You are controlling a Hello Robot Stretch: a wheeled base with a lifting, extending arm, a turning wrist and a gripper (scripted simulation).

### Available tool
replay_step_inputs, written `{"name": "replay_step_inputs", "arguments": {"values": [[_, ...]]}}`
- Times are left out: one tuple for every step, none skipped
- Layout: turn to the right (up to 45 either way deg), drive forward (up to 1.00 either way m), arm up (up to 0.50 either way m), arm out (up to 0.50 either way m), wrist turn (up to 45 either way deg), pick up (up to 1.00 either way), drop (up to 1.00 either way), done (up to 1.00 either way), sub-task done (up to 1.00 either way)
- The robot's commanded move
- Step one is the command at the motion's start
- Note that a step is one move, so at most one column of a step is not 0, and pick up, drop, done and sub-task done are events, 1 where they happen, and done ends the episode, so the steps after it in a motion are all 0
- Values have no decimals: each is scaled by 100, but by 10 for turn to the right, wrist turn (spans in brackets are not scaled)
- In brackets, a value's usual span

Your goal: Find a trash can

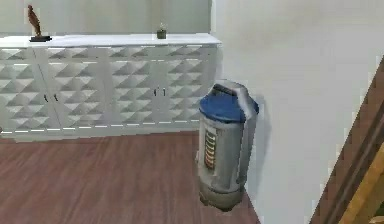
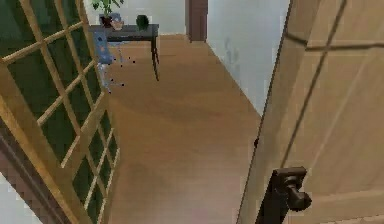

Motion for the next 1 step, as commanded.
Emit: {"name": "replay_step_inputs", "arguments": {"values": [[450, 0, 0, 0, 0, 0, 0, 0, 0]]}}
